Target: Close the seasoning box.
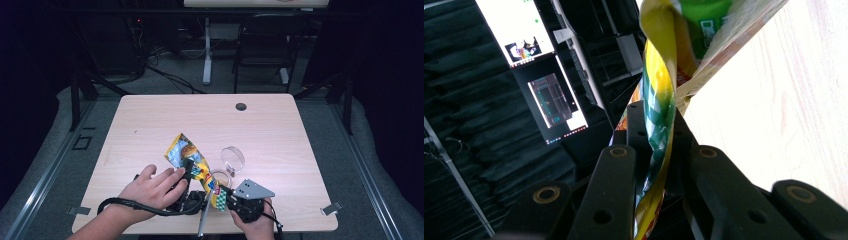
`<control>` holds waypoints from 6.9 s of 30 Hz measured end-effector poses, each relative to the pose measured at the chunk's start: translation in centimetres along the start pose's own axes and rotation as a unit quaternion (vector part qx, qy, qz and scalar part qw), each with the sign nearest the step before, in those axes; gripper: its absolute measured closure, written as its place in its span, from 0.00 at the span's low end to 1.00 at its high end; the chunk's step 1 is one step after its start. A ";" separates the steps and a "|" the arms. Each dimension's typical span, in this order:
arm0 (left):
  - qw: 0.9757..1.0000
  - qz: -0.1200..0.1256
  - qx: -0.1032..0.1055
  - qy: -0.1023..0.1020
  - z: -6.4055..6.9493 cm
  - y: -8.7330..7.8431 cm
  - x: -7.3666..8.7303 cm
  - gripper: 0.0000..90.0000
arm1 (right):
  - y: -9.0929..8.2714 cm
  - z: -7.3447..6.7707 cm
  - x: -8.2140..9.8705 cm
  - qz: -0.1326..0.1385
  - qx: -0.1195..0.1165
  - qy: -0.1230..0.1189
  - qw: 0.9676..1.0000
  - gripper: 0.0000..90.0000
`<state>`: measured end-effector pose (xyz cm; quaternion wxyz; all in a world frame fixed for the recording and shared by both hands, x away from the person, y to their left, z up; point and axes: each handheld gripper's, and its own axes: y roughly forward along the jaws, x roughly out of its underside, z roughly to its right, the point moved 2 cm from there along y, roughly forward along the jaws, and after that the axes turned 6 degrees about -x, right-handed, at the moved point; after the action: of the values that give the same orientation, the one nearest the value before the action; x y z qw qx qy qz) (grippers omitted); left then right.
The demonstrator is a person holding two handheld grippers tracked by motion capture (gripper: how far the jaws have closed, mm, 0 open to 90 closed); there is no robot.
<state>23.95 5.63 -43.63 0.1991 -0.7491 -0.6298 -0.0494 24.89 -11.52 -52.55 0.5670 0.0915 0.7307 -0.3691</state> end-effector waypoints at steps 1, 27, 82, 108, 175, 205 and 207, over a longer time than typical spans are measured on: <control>1.000 0.001 0.000 0.000 0.0 0.0 0.0 0.95 | 0.0 0.0 0.0 -0.001 0.000 -0.001 1.000 0.97; 1.000 -0.011 -0.002 0.007 0.0 -0.3 0.4 0.96 | 1.0 -0.1 -0.3 0.000 -0.021 -0.002 1.000 0.97; 1.000 -0.001 0.015 -0.025 0.0 0.1 0.6 0.97 | 0.4 0.2 -0.4 0.005 -0.008 -0.005 1.000 0.97; 0.997 0.007 0.034 -0.076 0.7 0.3 1.6 0.97 | 0.0 0.0 -0.6 0.009 -0.007 -0.011 1.000 0.98; 0.956 0.020 0.099 -0.276 4.8 1.5 4.5 0.98 | 0.6 0.7 -0.9 0.038 -0.018 0.002 0.999 0.87; 0.888 0.069 0.144 -0.432 8.3 2.3 6.2 0.98 | 0.8 1.7 -0.2 0.033 -0.011 0.017 0.999 0.68; 0.884 0.071 0.148 -0.438 8.4 2.4 6.3 0.98 | 0.8 1.7 -0.2 0.037 -0.012 0.019 0.999 0.67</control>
<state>26.01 14.19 -49.82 0.0145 -0.6991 -0.5979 0.3919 26.70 -12.02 -52.87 0.5672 0.1185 0.7417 -0.3377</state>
